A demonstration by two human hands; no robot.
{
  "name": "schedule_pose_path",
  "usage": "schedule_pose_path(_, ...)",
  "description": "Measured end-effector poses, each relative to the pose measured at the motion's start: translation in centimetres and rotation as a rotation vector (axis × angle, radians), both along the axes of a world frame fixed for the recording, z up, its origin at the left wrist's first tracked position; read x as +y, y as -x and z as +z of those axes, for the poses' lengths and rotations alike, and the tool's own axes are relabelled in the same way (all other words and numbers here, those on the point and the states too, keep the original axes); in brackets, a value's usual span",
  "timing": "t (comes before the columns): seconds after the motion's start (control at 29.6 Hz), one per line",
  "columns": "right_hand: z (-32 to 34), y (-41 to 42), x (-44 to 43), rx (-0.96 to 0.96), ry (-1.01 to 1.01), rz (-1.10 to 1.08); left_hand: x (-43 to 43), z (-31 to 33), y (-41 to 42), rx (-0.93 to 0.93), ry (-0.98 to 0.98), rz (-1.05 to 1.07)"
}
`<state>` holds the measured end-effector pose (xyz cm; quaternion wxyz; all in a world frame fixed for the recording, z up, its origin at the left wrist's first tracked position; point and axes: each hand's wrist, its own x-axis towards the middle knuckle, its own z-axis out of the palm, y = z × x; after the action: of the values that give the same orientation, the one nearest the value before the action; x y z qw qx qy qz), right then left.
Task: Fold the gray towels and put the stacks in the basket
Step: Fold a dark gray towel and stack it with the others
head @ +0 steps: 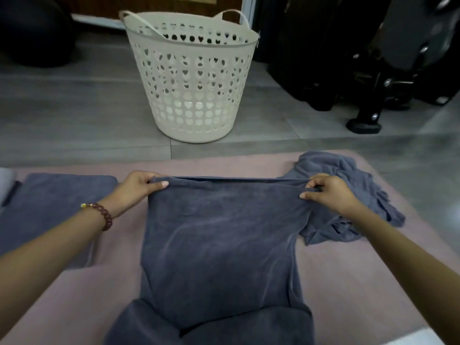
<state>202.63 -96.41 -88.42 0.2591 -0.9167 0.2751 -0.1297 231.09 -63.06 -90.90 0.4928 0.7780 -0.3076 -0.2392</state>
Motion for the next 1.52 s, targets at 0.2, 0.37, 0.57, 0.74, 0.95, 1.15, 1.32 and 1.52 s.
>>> schedule_pose_path(0.2, 7.3, 0.9, 2.1, -0.089, 0.003, 0.11, 2.8, 9.0, -1.4, -0.229, 0.003, -0.036)
schedule_pose_path(0.37, 13.4, 2.2, 3.8, -0.343, -0.175, 0.085, 5.2, 17.0, -0.9, -0.321, 0.146, -0.017)
schedule_pose_path(0.57, 18.2, 2.4, 5.9, -0.676, -0.447, 0.022, 6.1, 23.2, 0.0, -0.342, 0.309, 0.061)
schedule_pose_path(0.74, 21.0, 3.2, 6.3, -0.834, -0.326, -0.101, 6.8, 26.3, 1.9, -0.387, 0.395, 0.063)
schedule_pose_path(0.95, 23.9, 3.6, 7.1, -0.935, -0.203, -0.105, 7.5, 27.5, 3.7, -0.521, 0.486, 0.149)
schedule_pose_path(1.15, 23.7, 3.3, 7.2, -0.878, -0.152, -0.104, 8.3, 27.6, 3.5, -0.577, 0.418, 0.129)
schedule_pose_path(1.32, 22.6, 2.7, 6.8, -0.872, -0.147, -0.139, 7.9, 27.1, 2.9, -0.521, 0.38, 0.113)
schedule_pose_path(1.52, 21.9, 2.7, 6.4, -0.854, -0.114, -0.11, 7.4, 25.9, 2.3, -0.507, 0.309, 0.072)
